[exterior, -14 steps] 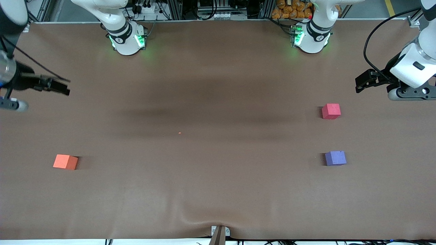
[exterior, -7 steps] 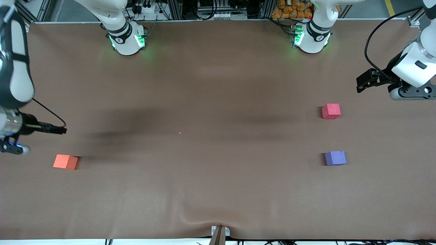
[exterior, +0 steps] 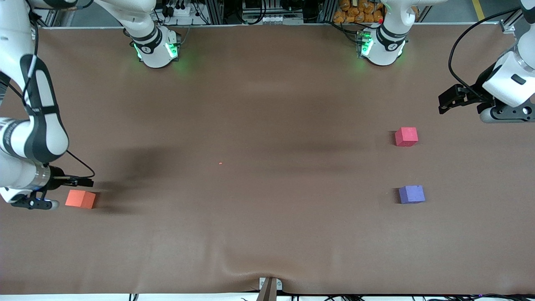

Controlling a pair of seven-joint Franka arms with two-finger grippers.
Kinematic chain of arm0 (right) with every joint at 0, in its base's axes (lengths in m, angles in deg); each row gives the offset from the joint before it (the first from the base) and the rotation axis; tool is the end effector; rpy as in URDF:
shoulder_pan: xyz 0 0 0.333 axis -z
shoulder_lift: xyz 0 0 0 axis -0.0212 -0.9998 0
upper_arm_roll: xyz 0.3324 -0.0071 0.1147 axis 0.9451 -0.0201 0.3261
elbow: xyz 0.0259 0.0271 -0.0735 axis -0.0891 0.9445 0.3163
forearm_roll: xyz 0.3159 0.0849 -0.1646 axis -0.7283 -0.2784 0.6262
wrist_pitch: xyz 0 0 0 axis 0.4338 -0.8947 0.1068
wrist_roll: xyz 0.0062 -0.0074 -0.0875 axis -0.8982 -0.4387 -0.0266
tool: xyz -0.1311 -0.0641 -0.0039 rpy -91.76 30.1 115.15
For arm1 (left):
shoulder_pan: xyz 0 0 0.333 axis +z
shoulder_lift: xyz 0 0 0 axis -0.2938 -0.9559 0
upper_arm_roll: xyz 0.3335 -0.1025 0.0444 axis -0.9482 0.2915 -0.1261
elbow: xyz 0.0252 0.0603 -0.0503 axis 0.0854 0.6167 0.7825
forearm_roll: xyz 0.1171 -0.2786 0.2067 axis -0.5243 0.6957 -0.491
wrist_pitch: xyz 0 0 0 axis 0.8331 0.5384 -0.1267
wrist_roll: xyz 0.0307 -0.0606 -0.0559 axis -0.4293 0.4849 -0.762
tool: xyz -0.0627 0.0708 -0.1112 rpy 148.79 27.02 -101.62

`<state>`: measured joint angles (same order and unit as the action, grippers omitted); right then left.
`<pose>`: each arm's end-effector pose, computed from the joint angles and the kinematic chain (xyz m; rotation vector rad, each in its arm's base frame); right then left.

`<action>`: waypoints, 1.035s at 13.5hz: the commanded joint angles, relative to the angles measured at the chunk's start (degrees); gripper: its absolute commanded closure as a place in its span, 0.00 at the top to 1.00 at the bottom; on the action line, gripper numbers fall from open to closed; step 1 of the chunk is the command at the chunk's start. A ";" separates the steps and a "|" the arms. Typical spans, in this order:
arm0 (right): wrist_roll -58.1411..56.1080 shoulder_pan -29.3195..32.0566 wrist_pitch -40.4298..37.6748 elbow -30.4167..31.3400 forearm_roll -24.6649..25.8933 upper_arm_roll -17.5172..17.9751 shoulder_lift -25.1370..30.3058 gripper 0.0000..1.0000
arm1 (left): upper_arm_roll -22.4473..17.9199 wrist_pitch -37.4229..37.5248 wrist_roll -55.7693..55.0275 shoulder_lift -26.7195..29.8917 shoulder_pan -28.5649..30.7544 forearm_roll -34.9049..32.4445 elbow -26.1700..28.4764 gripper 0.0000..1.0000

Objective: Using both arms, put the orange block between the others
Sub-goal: 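Lower the right gripper onto the orange cube and close it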

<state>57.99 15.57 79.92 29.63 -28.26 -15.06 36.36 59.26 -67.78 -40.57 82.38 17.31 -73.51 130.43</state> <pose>0.6620 -0.1568 0.2823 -3.1288 0.0823 0.1374 0.5210 -0.0603 0.6148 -3.1167 0.0151 0.0541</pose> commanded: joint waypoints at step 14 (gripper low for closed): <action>-7.44 4.57 13.46 -3.32 4.02 0.97 -9.42 0.27 | 0.12 1.38 0.59 1.52 0.39 -0.99 -1.12 1.00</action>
<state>51.09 18.99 92.22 27.73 -24.25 -15.17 28.10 59.14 -67.29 -40.57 83.57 17.37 -73.51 129.79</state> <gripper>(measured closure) 0.317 0.000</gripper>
